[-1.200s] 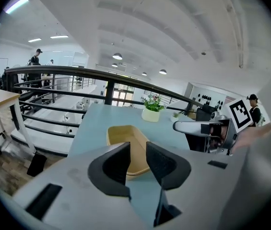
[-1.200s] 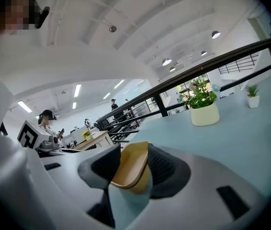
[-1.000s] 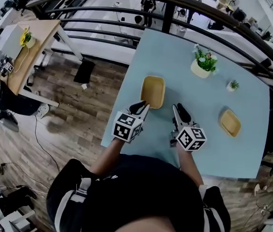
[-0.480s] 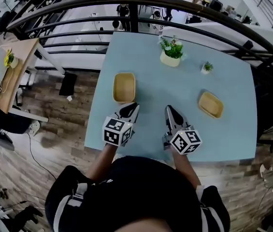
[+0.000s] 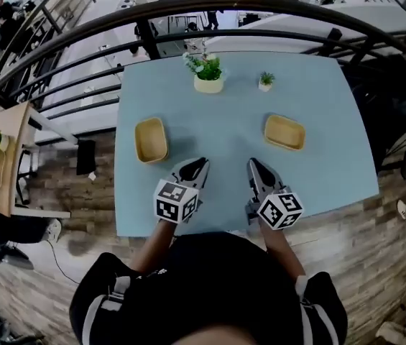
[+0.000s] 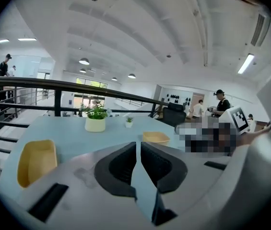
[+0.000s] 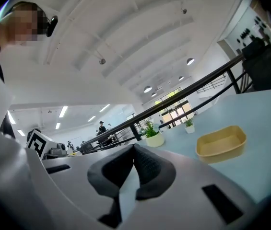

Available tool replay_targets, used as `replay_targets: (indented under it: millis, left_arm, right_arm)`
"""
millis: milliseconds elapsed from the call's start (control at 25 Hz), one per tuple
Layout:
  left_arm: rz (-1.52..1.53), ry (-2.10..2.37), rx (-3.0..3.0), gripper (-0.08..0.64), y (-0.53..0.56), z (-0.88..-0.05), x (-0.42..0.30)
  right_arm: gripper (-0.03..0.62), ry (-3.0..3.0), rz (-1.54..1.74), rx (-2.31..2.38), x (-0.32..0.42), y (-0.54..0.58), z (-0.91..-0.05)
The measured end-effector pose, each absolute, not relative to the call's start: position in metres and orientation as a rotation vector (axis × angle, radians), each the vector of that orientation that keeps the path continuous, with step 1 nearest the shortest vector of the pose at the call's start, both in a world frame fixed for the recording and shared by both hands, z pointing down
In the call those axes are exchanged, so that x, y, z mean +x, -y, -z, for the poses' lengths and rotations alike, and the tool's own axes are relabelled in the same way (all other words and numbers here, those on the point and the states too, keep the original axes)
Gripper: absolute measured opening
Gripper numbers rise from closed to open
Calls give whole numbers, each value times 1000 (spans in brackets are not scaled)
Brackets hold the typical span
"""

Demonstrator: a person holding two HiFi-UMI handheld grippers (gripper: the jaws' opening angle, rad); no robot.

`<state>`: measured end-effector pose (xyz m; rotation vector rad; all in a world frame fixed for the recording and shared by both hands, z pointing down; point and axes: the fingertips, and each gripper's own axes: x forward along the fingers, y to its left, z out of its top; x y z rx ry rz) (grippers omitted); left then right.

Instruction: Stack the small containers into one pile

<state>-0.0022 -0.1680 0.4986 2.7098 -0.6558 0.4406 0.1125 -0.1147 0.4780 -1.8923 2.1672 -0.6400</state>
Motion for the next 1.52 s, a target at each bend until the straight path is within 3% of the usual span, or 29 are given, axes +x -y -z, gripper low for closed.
replay_targets:
  millis: [240,640,1240,1520]
  left_arm:
    - [-357,398,2732,38,156,-486,45]
    - [-475,227,2755,40,134,-515,73]
    - [-531,496,2644,41,155,-533,143]
    - [-639,514,2545,107,138,-566,206]
  right_arm:
    - [6,-2005,612,-2066,142,82,-470]
    - [8,-1775,656,-2251,166,29,-480]
    - [43,-1854,779,-2146,301,58,-507]
    - [76,-1958,864,-2164,373,76,-540]
